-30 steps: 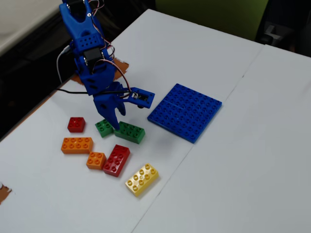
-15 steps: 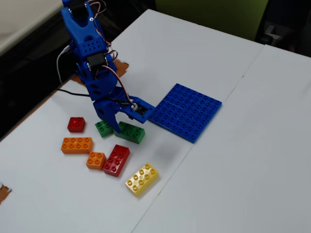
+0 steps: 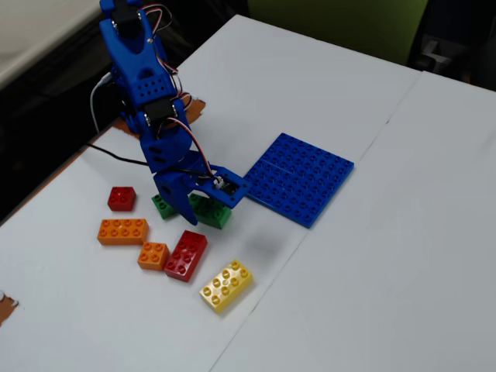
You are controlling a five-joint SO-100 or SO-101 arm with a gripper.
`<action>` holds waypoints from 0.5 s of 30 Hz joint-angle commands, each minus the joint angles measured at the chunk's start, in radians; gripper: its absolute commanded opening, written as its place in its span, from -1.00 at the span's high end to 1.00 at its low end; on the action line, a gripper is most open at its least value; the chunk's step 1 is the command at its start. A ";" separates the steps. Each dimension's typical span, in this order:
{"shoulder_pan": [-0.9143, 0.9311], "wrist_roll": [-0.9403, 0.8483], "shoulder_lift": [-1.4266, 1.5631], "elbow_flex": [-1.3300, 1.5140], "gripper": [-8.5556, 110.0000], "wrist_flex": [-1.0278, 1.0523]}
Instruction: Pick up the 2x4 green block and go up the 8x8 blue block.
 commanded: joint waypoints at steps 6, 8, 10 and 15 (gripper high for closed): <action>-0.006 0.055 -0.011 -0.028 0.78 -0.051; -0.009 0.071 0.002 -0.021 0.79 -0.046; -0.012 0.087 0.026 -0.014 0.80 -0.028; -0.034 0.143 0.160 -0.012 0.81 0.114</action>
